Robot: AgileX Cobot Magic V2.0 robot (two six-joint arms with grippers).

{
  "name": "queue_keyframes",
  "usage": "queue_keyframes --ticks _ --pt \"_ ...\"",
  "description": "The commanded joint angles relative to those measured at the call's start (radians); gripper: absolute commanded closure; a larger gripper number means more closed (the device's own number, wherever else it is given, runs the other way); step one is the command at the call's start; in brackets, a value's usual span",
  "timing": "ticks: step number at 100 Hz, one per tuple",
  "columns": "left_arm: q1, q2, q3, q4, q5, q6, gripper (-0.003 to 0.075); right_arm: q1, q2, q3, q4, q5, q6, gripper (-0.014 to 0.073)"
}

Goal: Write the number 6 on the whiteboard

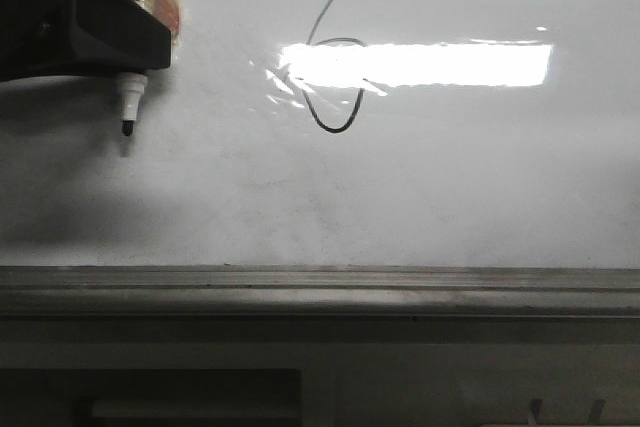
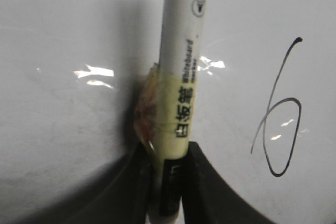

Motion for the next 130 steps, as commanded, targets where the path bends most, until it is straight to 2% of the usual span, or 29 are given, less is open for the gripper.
queue_keyframes --ticks 1,10,17,33,36,45,77,87,92,99,103,112,114,130 --pt "0.003 0.000 -0.028 0.002 -0.039 -0.006 0.0734 -0.008 0.001 -0.025 0.039 -0.056 0.003 0.0076" --pt "0.003 0.000 -0.028 0.002 -0.039 -0.006 0.0673 -0.008 0.001 -0.025 0.039 -0.056 0.003 0.0076" --pt "0.003 0.000 -0.028 0.002 -0.039 -0.006 0.0570 -0.008 0.001 -0.025 0.039 -0.056 0.003 0.0076" --pt "0.003 -0.002 -0.028 0.003 -0.039 0.006 0.0229 -0.008 0.001 -0.025 0.039 -0.056 0.003 0.0075" --pt "0.003 -0.007 -0.028 0.012 -0.039 0.006 0.0186 -0.008 0.001 -0.025 0.039 -0.056 0.003 0.0075" --pt "0.003 -0.035 -0.028 0.055 -0.032 0.006 0.0129 -0.008 0.001 -0.025 0.039 -0.056 0.003 0.0075" --pt "0.003 -0.284 -0.008 0.087 0.093 0.192 0.0134 -0.008 -0.029 -0.025 0.109 -0.096 0.003 0.0076" --pt "0.003 -0.376 -0.004 0.089 0.133 0.230 0.0167 -0.008 -0.029 -0.025 0.165 -0.133 0.003 0.0086" --pt "0.003 -0.412 -0.004 0.091 0.149 0.235 0.0220 -0.008 -0.029 -0.025 0.182 -0.148 0.003 0.0129" --pt "0.003 -0.460 -0.004 0.100 0.185 0.240 0.0331 -0.008 -0.031 -0.025 0.200 -0.154 0.003 0.0262" --pt "0.003 -0.487 -0.004 0.115 0.220 0.240 0.0407 -0.008 -0.036 -0.025 0.201 -0.154 -0.004 0.0380" --pt "0.003 -0.537 0.011 0.136 0.327 0.240 0.0656 -0.008 -0.072 -0.016 0.202 -0.157 -0.057 0.0671" --pt "0.003 -0.553 0.018 0.136 0.345 0.240 0.0737 -0.008 -0.085 -0.011 0.205 -0.162 -0.060 0.0657" --pt "0.003 -0.659 0.113 0.137 0.359 0.252 0.0741 -0.008 -0.238 0.070 0.205 -0.185 -0.157 0.0645"
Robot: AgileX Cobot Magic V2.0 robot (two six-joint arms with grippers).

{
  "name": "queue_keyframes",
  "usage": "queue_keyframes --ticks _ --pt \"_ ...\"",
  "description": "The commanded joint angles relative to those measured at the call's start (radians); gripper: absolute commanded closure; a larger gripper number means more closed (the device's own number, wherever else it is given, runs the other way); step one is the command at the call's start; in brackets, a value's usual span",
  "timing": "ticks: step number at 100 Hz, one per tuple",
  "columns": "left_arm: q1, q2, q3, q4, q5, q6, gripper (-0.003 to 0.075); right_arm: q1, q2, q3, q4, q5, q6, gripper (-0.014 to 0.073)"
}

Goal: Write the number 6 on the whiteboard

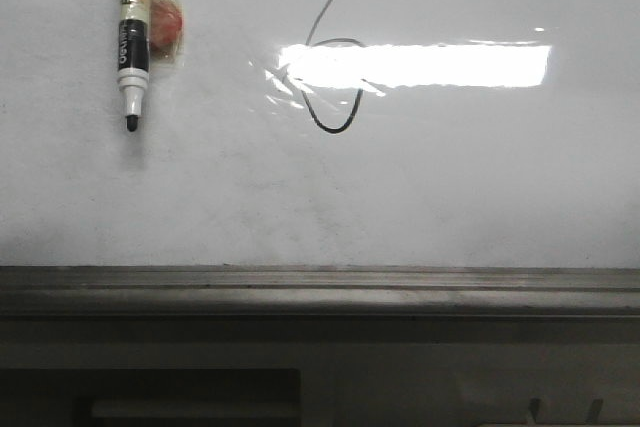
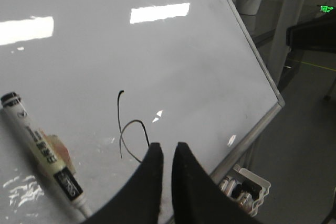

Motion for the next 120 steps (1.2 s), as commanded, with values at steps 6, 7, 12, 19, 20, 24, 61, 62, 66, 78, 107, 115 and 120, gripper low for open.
queue_keyframes --ticks 6,7,12,19,20,24,61,62,66,78,107,115,120 --pt "0.003 -0.111 0.057 -0.006 -0.035 0.039 0.0741 -0.008 -0.148 0.072 0.039 -0.068 -0.076 0.0645" --pt "0.003 -0.120 0.062 -0.006 -0.039 0.039 0.0741 -0.008 -0.166 0.078 0.039 -0.069 -0.076 0.0645" --pt "0.003 -0.179 0.096 -0.009 -0.072 0.039 0.0741 -0.008 -0.227 0.129 0.039 -0.075 -0.076 0.0645" --pt "0.003 -0.265 0.145 -0.011 -0.106 0.039 0.0740 -0.008 -0.305 0.192 0.039 -0.082 -0.076 0.0645" --pt "0.003 -0.282 0.155 -0.011 -0.108 0.039 0.0740 -0.008 -0.312 0.198 0.039 -0.084 -0.076 0.0645" --pt "0.003 -0.323 0.182 -0.013 -0.122 0.039 0.0740 -0.008 -0.350 0.232 0.039 -0.093 -0.076 0.0645" --pt "0.003 -0.543 0.326 -0.100 -0.163 0.039 0.0740 -0.008 -0.397 0.341 0.051 -0.140 -0.076 0.0645" --pt "0.003 -0.544 0.325 -0.101 -0.163 0.039 0.0740 -0.008 -0.397 0.343 0.051 -0.140 -0.076 0.0645" --pt "0.003 -0.543 0.330 -0.106 -0.179 0.038 0.0740 -0.008 -0.397 0.345 0.051 -0.145 -0.076 0.0645" --pt "0.003 -0.543 0.329 -0.150 -0.208 0.038 0.0740 -0.008 -0.397 0.345 0.051 -0.147 -0.076 0.0645" --pt "0.003 -0.543 0.329 -0.159 -0.208 0.038 0.0740 -0.008 -0.397 0.345 0.051 -0.148 -0.076 0.0645" --pt "0.003 -0.543 0.329 -0.159 -0.208 0.038 0.0740 -0.008 -0.397 0.345 0.051 -0.148 -0.076 0.0645" --pt "0.003 -0.543 0.329 -0.159 -0.208 0.038 0.0740 -0.008 -0.397 0.345 0.051 -0.148 -0.076 0.0645"
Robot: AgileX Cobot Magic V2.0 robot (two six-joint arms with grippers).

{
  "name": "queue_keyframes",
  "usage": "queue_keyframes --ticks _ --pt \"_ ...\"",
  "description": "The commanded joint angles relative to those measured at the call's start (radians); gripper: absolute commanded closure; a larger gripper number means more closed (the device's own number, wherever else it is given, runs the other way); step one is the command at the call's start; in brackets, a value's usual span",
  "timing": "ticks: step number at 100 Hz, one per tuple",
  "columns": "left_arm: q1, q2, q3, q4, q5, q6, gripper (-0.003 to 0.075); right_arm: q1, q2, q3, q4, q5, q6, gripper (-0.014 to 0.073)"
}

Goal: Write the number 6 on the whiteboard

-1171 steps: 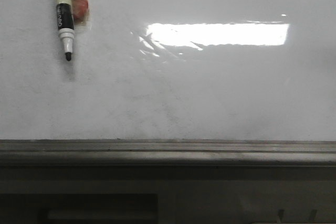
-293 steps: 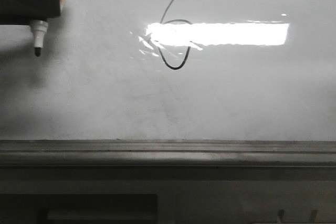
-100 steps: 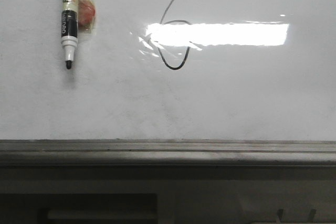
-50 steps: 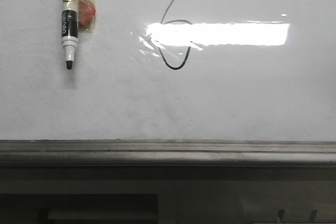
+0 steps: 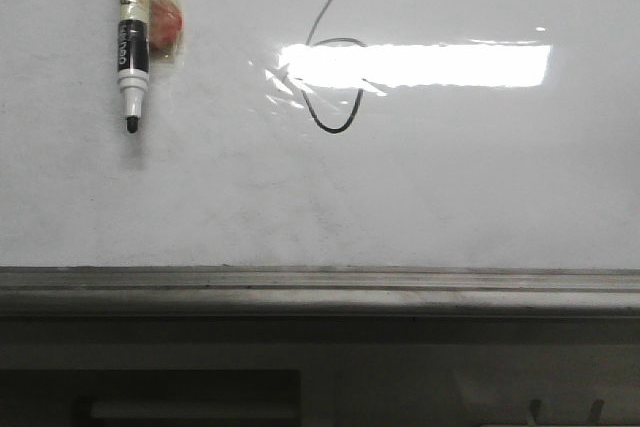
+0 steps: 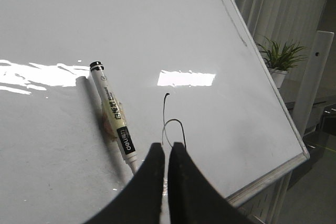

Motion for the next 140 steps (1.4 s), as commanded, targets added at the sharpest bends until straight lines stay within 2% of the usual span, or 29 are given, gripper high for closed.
queue_keyframes --ticks 1,32,40,50,61,72,88,94,104,118,140 --pt "0.003 -0.024 -0.027 -0.006 -0.034 -0.004 0.0740 -0.005 -0.010 -0.023 0.030 -0.060 -0.010 0.0645" --pt "0.003 -0.024 -0.027 0.020 -0.032 -0.004 0.0740 -0.005 -0.010 -0.023 0.030 -0.060 -0.010 0.0645" --pt "0.006 -0.018 -0.025 0.205 -0.008 -0.031 0.0740 -0.005 -0.010 -0.023 0.030 -0.060 -0.010 0.0645" --pt "0.048 0.001 -0.020 0.501 -0.015 -0.244 0.0741 -0.005 -0.010 -0.023 0.030 -0.063 -0.010 0.0645" --pt "0.166 0.032 0.011 0.742 -0.064 -0.472 0.0740 -0.005 -0.010 -0.023 0.030 -0.065 -0.010 0.0645" --pt "0.314 0.039 0.053 0.905 -0.094 -0.648 0.0740 -0.005 -0.010 -0.023 0.030 -0.067 -0.010 0.0645" --pt "0.536 0.036 0.116 1.002 -0.089 -0.793 0.0740 -0.005 -0.010 -0.023 0.030 -0.067 -0.010 0.0645" --pt "0.583 0.014 0.131 1.067 -0.082 -0.843 0.0741 -0.005 -0.010 -0.023 0.030 -0.067 -0.010 0.0645" --pt "0.663 -0.032 0.156 1.076 -0.051 -0.863 0.0740 -0.005 -0.010 -0.023 0.030 -0.067 -0.010 0.0645" --pt "0.741 -0.030 0.156 1.076 0.000 -0.863 0.0740 -0.005 -0.010 -0.023 0.030 -0.070 -0.010 0.0645" --pt "0.783 -0.030 0.156 1.076 0.001 -0.863 0.0741 -0.005 -0.010 -0.023 0.030 -0.070 -0.010 0.0645"
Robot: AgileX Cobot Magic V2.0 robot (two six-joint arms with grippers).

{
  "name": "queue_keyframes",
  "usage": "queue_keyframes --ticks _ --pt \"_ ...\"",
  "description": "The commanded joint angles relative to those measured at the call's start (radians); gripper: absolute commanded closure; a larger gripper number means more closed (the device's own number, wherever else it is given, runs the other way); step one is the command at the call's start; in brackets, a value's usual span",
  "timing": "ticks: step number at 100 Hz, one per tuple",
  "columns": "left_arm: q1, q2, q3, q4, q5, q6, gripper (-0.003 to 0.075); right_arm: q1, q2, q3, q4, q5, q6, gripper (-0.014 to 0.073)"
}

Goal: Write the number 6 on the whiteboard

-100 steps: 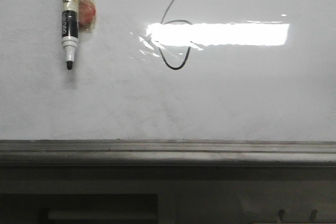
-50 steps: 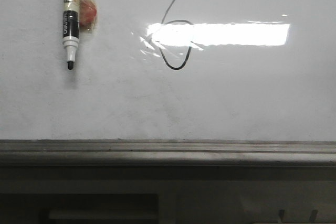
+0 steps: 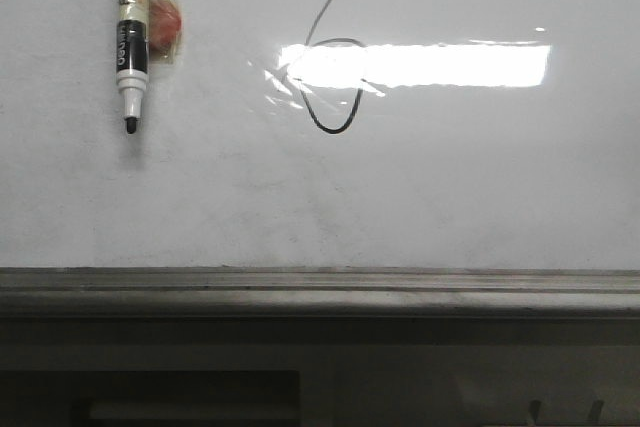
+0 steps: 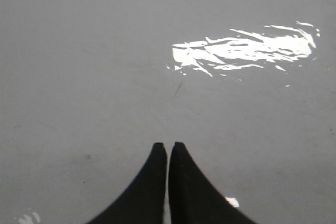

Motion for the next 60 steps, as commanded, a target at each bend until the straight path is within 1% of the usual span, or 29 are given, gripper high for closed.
queue_keyframes --ticks 1,60 --pt "0.016 -0.031 0.050 0.001 -0.067 -0.012 0.0740 -0.005 -0.010 -0.023 0.030 -0.053 -0.008 0.0645" --pt "0.014 -0.031 0.050 -0.003 -0.067 -0.012 0.0741 -0.005 -0.010 -0.023 0.030 -0.055 -0.008 0.0645"
